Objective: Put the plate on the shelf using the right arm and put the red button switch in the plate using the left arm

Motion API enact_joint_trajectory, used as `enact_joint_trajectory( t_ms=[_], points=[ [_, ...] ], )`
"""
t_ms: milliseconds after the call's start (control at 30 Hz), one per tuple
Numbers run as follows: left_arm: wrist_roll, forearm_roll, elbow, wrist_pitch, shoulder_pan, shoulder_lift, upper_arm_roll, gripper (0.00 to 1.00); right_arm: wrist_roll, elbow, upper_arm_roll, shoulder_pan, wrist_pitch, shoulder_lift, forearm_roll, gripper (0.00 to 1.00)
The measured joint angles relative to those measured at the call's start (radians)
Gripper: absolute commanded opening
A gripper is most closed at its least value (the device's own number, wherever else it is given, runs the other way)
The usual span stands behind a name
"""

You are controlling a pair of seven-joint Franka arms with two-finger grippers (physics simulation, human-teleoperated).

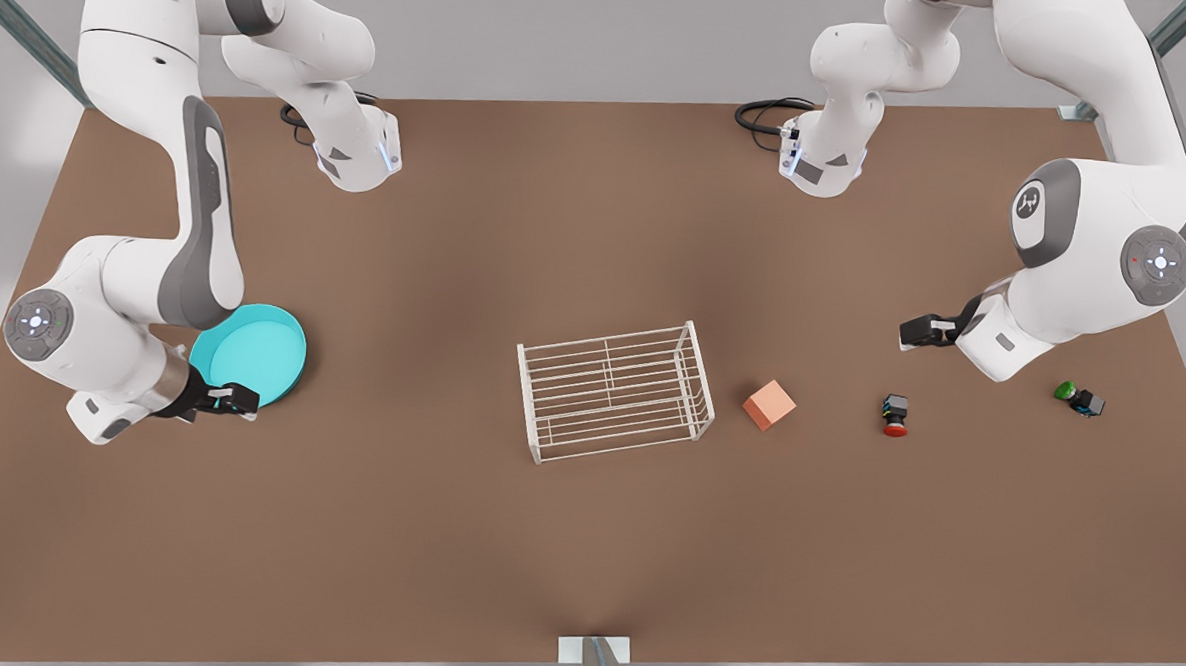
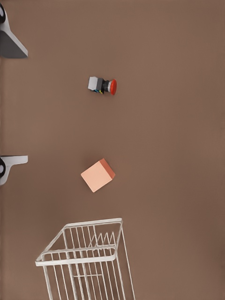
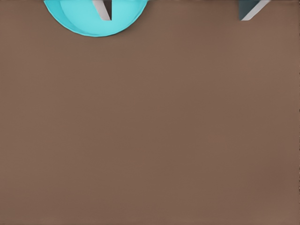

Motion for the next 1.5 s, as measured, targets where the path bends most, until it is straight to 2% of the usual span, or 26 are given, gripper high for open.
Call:
enact_joint_trajectory(
  t_ms=[100, 200, 367, 433, 600, 833, 900, 967, 1033, 1233, 1333, 1500],
  points=[
    [-0.002, 0.000, 0.008, 0.000, -0.007, 0.005, 0.000, 1.00, -0.012, -0.006, -0.001, 0.005, -0.006, 0.002, 0.009, 1.00],
    [-0.002, 0.003, 0.007, -0.008, -0.018, 0.008, -0.001, 1.00, -0.037, -0.017, -0.006, -0.067, -0.044, -0.005, 0.016, 1.00],
    [-0.008, 0.028, -0.001, -0.035, -0.015, 0.013, -0.005, 1.00, -0.095, -0.282, -0.012, -0.101, -0.021, -0.118, 0.018, 1.00],
    [-0.013, 0.032, -0.007, -0.049, -0.012, 0.015, -0.005, 1.00, -0.121, -0.324, -0.014, -0.151, 0.000, -0.123, 0.021, 1.00],
    [-0.037, 0.037, -0.028, -0.077, -0.016, 0.021, -0.006, 1.00, -0.189, -0.341, -0.014, -0.289, 0.046, -0.052, 0.037, 1.00],
    [-0.069, 0.040, -0.037, -0.094, -0.015, 0.022, -0.006, 1.00, -0.314, -0.346, -0.001, -0.329, 0.178, 0.074, 0.034, 1.00],
    [-0.077, 0.040, -0.037, -0.097, -0.015, 0.022, -0.006, 1.00, -0.360, -0.358, 0.042, -0.376, 0.246, 0.095, 0.006, 1.00],
    [-0.084, 0.040, -0.038, -0.099, -0.015, 0.022, -0.006, 1.00, -0.403, -0.361, 0.153, -0.490, 0.310, 0.122, -0.042, 0.99],
    [-0.091, 0.040, -0.038, -0.100, -0.015, 0.022, -0.006, 1.00, -0.440, -0.362, 0.201, -0.537, 0.359, 0.140, -0.074, 0.99],
    [-0.107, 0.040, -0.036, -0.102, -0.015, 0.022, -0.005, 1.00, -0.538, -0.396, 0.227, -0.579, 0.428, 0.160, -0.108, 0.97],
    [-0.113, 0.041, -0.036, -0.103, -0.014, 0.022, -0.006, 1.00, -0.577, -0.411, 0.281, -0.661, 0.435, 0.180, -0.112, 0.96],
    [-0.120, 0.039, -0.042, -0.104, -0.012, 0.020, -0.005, 1.00, -0.629, -0.415, 0.309, -0.699, 0.419, 0.203, -0.099, 0.89]
  ],
)
